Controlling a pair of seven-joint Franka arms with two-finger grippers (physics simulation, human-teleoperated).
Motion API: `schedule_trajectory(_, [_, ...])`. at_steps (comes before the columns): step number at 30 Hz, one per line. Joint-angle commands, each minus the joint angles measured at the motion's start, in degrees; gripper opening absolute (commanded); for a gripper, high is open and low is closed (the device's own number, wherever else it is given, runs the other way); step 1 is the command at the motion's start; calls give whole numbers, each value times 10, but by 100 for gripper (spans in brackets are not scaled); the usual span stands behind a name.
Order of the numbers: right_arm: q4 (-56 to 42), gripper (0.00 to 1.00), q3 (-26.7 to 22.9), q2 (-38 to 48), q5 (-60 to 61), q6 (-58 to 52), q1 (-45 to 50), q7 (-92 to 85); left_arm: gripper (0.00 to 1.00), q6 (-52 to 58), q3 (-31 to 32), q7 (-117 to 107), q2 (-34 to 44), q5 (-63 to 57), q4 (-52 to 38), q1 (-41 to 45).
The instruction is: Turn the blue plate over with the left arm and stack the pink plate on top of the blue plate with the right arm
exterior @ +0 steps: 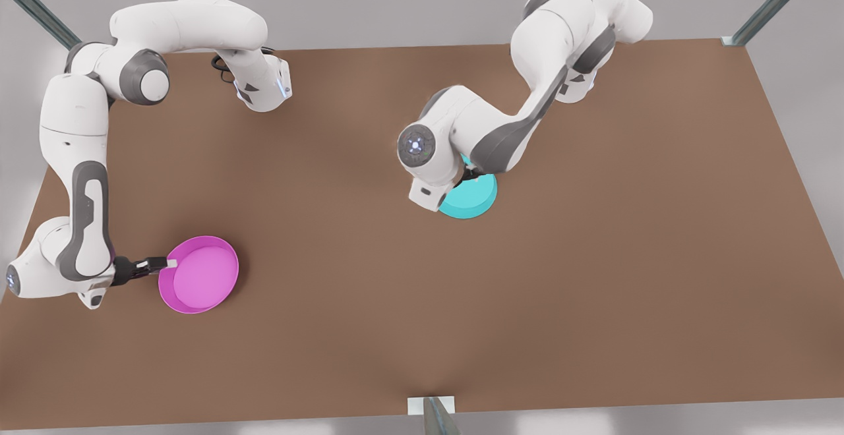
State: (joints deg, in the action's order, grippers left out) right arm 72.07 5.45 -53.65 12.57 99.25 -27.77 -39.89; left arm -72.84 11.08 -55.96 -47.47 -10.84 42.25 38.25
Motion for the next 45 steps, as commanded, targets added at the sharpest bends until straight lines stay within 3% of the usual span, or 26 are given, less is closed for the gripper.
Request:
schedule_trajectory(1, [4, 73, 1, 2, 0, 4, 0, 0, 100, -12, 1, 1, 0, 30, 0, 2])
schedule_trajectory(7, [17, 73, 1, 6, 1, 23, 3, 1, 100, -4, 3, 2, 4, 63, 5, -48])
schedule_trajectory(11, [16, 73, 5, 7, 11, 24, 5, 1, 100, 45, 1, 349, 28, 105, 6, -261])
schedule_trajectory(14, [17, 73, 10, 6, 11, 28, 5, 1, 100, 75, -15, 400, 107, 101, 6, -302])
schedule_trajectory(15, [17, 73, 10, 6, 11, 32, 6, 1, 100, 76, -37, 440, 187, 102, 71, -304])
schedule_trajectory(18, [18, 73, 10, 7, 11, 40, 7, 1, 100, -67, -40, 485, 365, 103, 359, -327])
schedule_trajectory(22, [39, 73, 11, 16, 11, 51, 11, 2, 100, -159, -59, 495, 412, 103, 480, -329])
schedule_trajectory(25, [47, 72, 14, 18, 11, 61, 11, 1, 100, -165, -47, 489, 383, 107, 466, -303])
schedule_trajectory(27, [52, 72, 16, 20, 11, 67, 11, 2, 100, -161, -47, 336, 337, 66, 416, -196])
schedule_trajectory(32, [59, 71, 18, 21, 11, 75, 11, 2, 100, -169, -28, 328, 309, 69, 405, -188])
schedule_trajectory(36, [59, 63, 18, 21, 11, 76, 11, 2, 100, -175, -22, 327, 301, 69, 405, -188])
schedule_trajectory(42, [59, 37, 18, 21, 11, 75, 15, 0, 100, -180, -17, 296, 295, 68, 404, -165])
schedule_trajectory(45, [59, 30, 18, 21, 11, 75, 15, -3, 100, -185, -17, 295, 295, 68, 404, -165])
